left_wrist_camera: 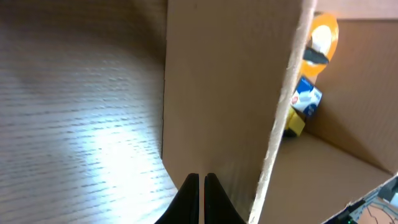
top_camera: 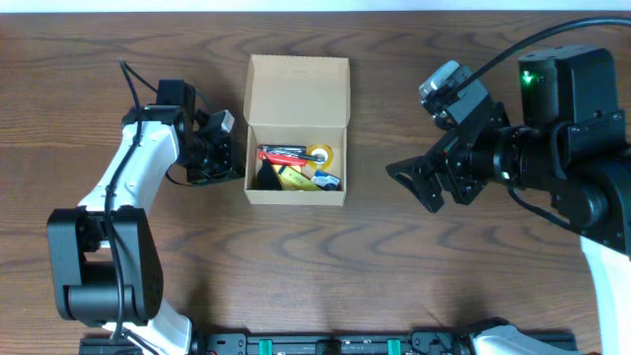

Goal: Pack container
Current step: 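Lift the left gripper out and move it toward the box lid, then move both grippers to the raised lid's back edge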

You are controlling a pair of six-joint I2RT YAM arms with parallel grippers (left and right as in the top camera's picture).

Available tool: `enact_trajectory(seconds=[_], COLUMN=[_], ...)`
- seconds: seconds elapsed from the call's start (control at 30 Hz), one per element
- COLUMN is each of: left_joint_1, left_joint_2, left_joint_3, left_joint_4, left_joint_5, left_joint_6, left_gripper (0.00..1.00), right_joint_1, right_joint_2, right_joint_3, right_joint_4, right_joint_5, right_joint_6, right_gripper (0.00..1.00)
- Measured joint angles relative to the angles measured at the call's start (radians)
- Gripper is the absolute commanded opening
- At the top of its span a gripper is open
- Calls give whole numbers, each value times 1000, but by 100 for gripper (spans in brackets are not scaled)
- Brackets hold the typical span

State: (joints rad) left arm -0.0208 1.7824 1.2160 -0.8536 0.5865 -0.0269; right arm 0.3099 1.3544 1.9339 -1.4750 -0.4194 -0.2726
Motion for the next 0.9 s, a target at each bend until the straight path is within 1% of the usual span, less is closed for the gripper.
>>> enact_trajectory(seconds=[0.23, 0.27, 0.3, 0.33, 0.37, 0.4, 0.43, 0.6, 0.77, 0.9], left_joint_1=[-1, -1, -1, -1, 0, 2, 5, 49, 97, 104], left_joint_2=[0, 0, 0, 0, 0, 0, 0, 0, 0, 0], left_joint_3=[0, 0, 0, 0, 0, 0, 0, 0, 0, 0], left_joint_4=[-30, -30, -29, -28, -25, -17, -6, 98, 195, 303], left_joint_5=[6, 6, 6, 5, 5, 5, 5, 7, 10, 18], left_joint_6=[0, 0, 0, 0, 0, 0, 0, -27, -132, -248], left_gripper=[6, 6, 6, 6, 6, 6, 6, 6, 6, 6], right_joint_1=[0, 0, 0, 0, 0, 0, 0, 0, -2, -9], right_joint_2=[0, 0, 0, 2, 5, 8, 13, 65, 200, 317], right_joint_3=[0, 0, 0, 0, 0, 0, 0, 0, 0, 0], right_joint_4=[11, 17, 24, 30, 36, 44, 52, 112, 238, 317], right_joint_5=[0, 0, 0, 1, 2, 5, 10, 122, 280, 321], right_joint_6=[12, 16, 18, 18, 25, 27, 29, 78, 112, 117], right_gripper=[99, 97, 82, 61, 30, 11, 2, 1, 1, 1])
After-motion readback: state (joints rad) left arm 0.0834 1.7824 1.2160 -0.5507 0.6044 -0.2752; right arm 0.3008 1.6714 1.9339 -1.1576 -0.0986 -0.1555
